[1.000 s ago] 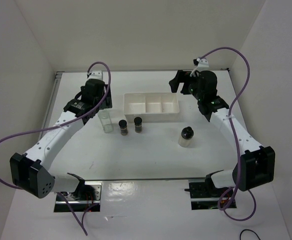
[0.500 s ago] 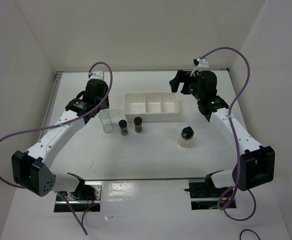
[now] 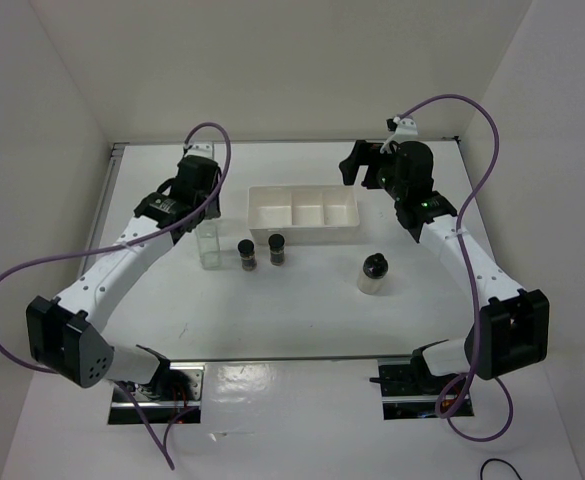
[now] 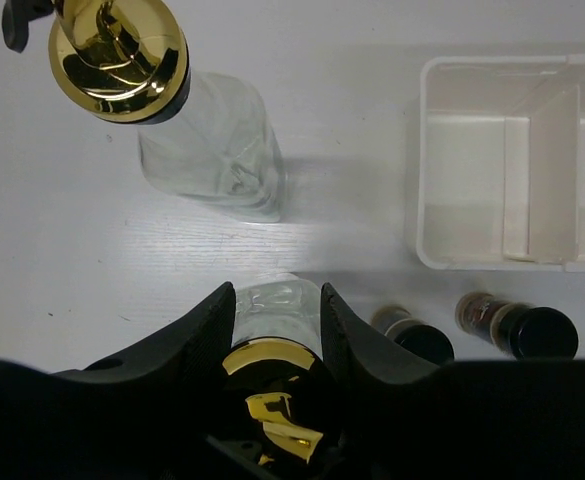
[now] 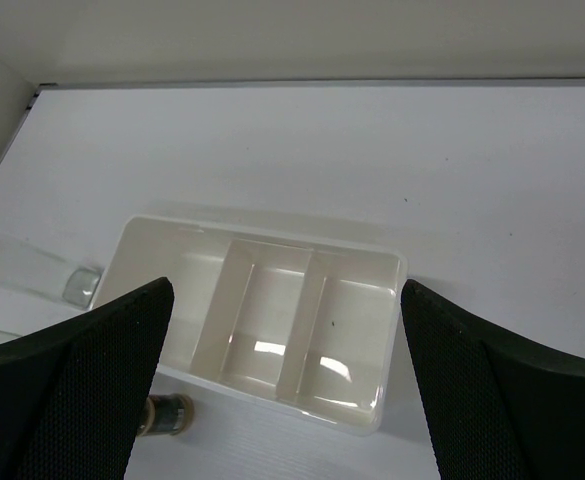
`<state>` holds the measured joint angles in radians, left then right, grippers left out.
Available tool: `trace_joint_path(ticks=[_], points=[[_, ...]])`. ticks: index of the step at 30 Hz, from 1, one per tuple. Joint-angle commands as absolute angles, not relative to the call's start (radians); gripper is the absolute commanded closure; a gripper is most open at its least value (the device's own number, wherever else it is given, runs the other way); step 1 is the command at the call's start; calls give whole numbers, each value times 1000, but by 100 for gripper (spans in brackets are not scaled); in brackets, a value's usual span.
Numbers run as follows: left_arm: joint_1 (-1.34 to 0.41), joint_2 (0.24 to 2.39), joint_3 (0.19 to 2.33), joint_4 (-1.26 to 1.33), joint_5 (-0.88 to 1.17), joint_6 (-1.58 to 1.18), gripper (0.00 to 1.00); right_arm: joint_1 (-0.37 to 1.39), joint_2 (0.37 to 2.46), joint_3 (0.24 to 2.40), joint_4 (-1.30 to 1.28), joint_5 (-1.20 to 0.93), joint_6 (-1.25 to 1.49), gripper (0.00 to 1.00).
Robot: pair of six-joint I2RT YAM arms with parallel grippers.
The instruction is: Organize the condiment bottles
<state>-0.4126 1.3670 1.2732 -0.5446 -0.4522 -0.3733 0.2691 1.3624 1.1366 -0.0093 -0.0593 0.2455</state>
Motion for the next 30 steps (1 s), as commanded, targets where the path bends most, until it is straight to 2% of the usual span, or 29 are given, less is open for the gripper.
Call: trace_joint_path(ticks=[1, 5, 20, 30], points=[[-428, 1361, 1377, -543, -472, -376, 97, 273, 1365, 1155, 41, -43, 242, 1], [-428, 1352, 1445, -575, -462, -357, 100, 273, 1356, 1146, 41, -43, 242, 1], [-456, 1431, 1770, -609, -411, -267, 100, 273, 1347, 1127, 41, -15, 242, 1], [-465, 1551, 1882, -496, -241, -225, 100, 264, 1328, 1089, 41, 14, 242, 1]])
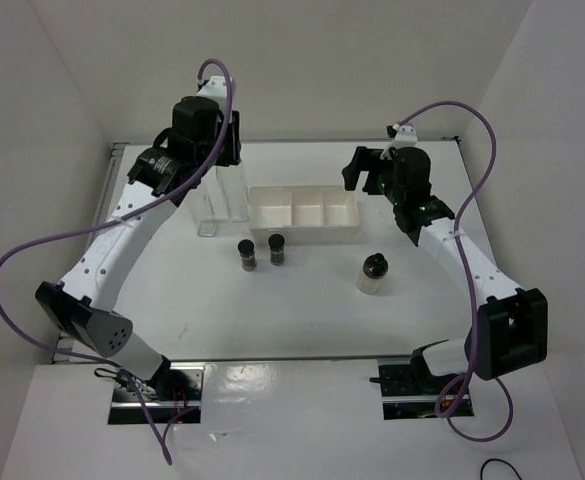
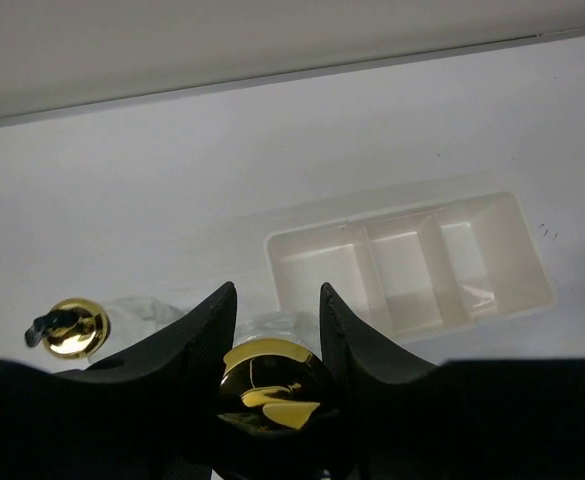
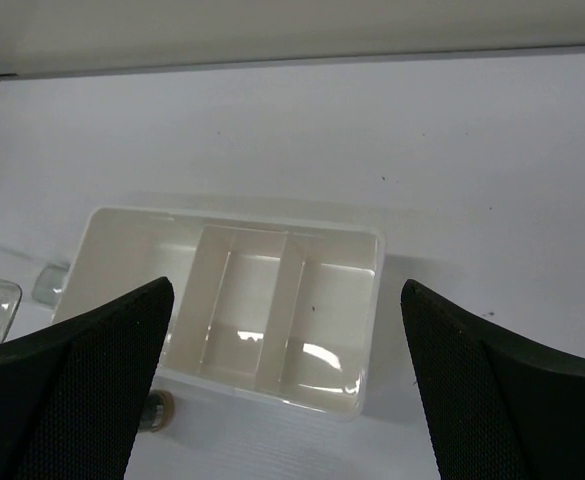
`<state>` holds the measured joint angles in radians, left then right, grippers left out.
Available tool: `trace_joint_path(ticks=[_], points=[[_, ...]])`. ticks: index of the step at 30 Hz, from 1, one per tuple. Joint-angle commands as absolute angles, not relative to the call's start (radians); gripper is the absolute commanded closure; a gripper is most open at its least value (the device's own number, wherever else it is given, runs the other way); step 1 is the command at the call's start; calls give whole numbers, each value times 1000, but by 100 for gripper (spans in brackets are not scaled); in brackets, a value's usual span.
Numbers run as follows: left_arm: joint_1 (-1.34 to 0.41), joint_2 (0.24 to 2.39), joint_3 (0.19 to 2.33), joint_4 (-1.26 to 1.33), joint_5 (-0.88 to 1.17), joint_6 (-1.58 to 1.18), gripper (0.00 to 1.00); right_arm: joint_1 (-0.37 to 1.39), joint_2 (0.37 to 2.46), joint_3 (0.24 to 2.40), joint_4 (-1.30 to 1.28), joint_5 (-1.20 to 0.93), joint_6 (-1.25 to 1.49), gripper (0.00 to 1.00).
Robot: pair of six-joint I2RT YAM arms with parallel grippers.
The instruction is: Organize the condiment bottles
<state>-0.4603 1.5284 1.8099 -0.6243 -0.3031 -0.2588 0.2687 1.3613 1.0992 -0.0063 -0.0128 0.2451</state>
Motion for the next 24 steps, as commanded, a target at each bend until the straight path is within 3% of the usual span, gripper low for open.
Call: trace_joint_path(ticks=[1, 24], points=[[-465, 1571, 1882, -486, -241, -215, 100, 264, 1319, 1080, 41, 14, 242, 1], [-474, 1928, 2206, -460, -221, -238, 100, 164, 1319, 1052, 32, -37, 173, 1]])
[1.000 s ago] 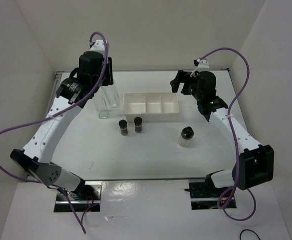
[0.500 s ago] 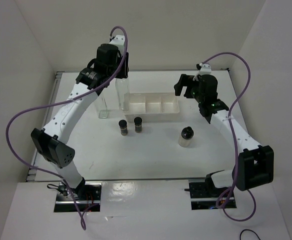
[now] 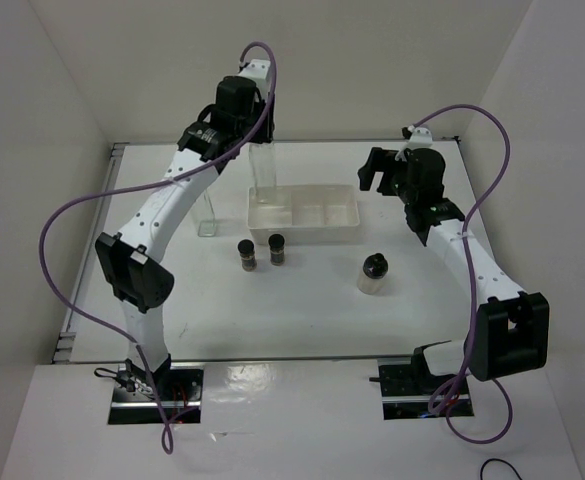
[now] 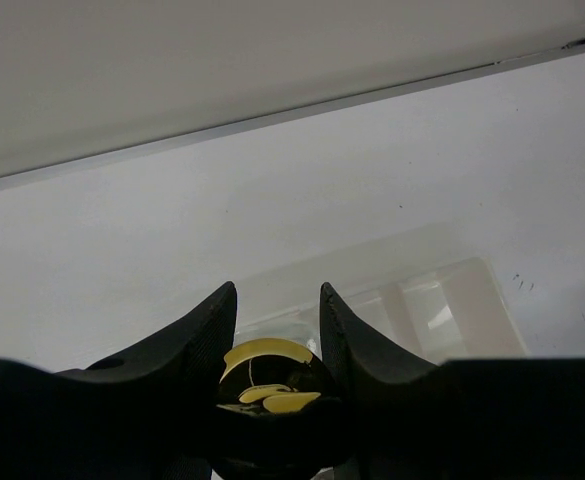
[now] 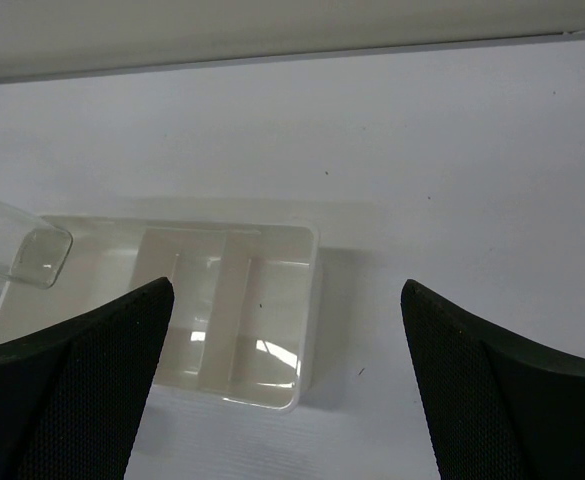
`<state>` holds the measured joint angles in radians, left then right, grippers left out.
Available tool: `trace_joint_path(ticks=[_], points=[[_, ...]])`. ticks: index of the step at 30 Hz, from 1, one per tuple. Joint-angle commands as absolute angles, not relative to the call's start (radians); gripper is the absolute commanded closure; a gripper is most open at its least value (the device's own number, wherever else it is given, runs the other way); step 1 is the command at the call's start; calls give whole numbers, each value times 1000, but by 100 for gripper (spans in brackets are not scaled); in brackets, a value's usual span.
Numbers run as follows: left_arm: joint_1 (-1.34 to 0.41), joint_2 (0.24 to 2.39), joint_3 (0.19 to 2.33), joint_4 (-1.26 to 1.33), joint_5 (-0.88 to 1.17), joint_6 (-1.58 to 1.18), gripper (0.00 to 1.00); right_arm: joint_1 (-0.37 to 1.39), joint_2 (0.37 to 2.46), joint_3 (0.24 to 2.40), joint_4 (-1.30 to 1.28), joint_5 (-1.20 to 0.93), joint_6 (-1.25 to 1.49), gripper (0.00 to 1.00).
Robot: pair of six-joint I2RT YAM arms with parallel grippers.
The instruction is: Organize the condiment bottles
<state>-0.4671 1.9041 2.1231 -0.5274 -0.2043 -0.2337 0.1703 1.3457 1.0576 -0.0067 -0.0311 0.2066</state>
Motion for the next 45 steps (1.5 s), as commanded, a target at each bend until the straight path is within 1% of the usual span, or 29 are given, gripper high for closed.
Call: trace_joint_path(ticks=[1, 9, 14, 21, 31, 39, 45], points=[[-474, 1937, 2235, -472, -221, -238, 100, 155, 1319, 1052, 32, -37, 173, 1], [-492, 1982, 2253, -482, -261, -247, 100, 146, 1328, 1043, 23, -37, 164, 1], [-503, 1991, 2253, -482, -350, -267, 100, 137, 1328, 1043, 23, -37, 164, 1], [-523, 1991, 2175, -460, -419, -276, 100, 137, 1338, 1043, 23, -48, 164, 1], [-523, 1982, 2068, -408, -419, -327, 100, 137, 1338, 1034, 23, -48, 155, 1], [-523, 1940, 1933, -321, -454, -337, 100, 137, 1347, 1034, 23, -48, 155, 1], [-523, 1931, 1901, -285, -465, -357, 100, 137, 1347, 1034, 23, -57, 155, 1]])
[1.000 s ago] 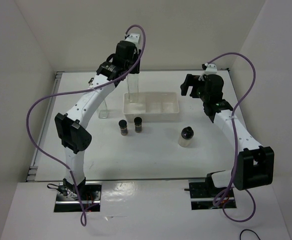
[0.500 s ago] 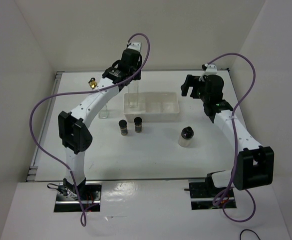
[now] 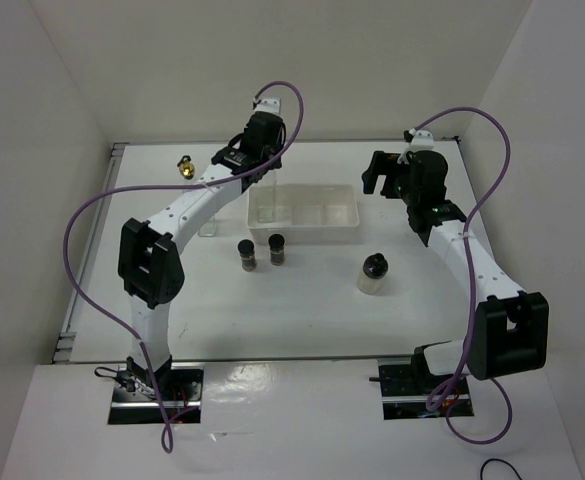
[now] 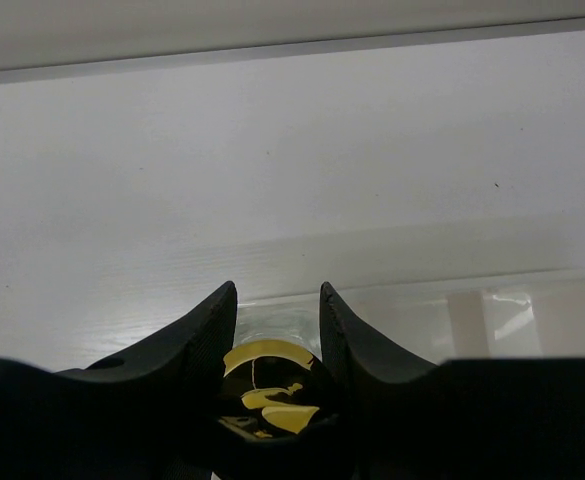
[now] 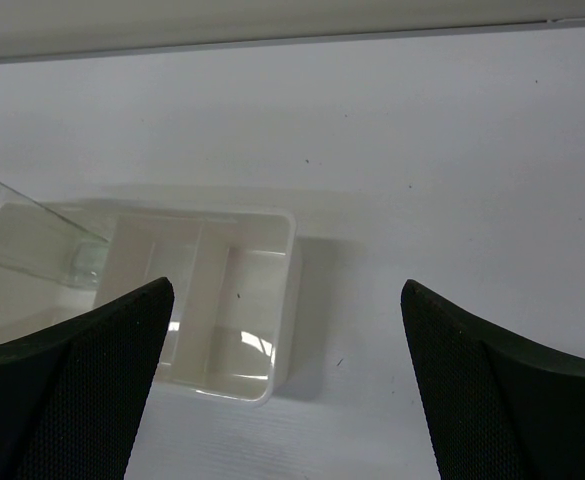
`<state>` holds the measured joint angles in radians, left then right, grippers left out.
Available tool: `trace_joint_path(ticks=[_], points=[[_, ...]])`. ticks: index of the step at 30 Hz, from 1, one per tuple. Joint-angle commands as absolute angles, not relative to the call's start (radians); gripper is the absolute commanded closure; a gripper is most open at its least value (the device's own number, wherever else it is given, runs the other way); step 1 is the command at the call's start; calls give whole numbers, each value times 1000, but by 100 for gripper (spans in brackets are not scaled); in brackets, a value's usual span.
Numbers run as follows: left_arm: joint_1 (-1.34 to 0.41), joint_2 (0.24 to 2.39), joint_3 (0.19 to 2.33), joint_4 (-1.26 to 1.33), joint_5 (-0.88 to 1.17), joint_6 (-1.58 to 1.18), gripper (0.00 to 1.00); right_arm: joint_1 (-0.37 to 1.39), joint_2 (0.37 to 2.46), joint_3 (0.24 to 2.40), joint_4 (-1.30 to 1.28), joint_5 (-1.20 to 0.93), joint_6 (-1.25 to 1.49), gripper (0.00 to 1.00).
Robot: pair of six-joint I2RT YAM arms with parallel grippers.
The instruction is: Organize the condiment bottles
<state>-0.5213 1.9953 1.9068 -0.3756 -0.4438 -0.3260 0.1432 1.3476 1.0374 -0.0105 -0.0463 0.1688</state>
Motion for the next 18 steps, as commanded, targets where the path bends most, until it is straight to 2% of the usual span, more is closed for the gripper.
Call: trace_joint_path(ticks=[1, 18], points=[[-523, 1931, 1901, -275, -465, -367, 100, 137, 1356, 1034, 23, -57, 155, 1], [-523, 1931, 1890, -212, -446, -325, 98, 137, 1356, 1034, 23, -66, 155, 1]])
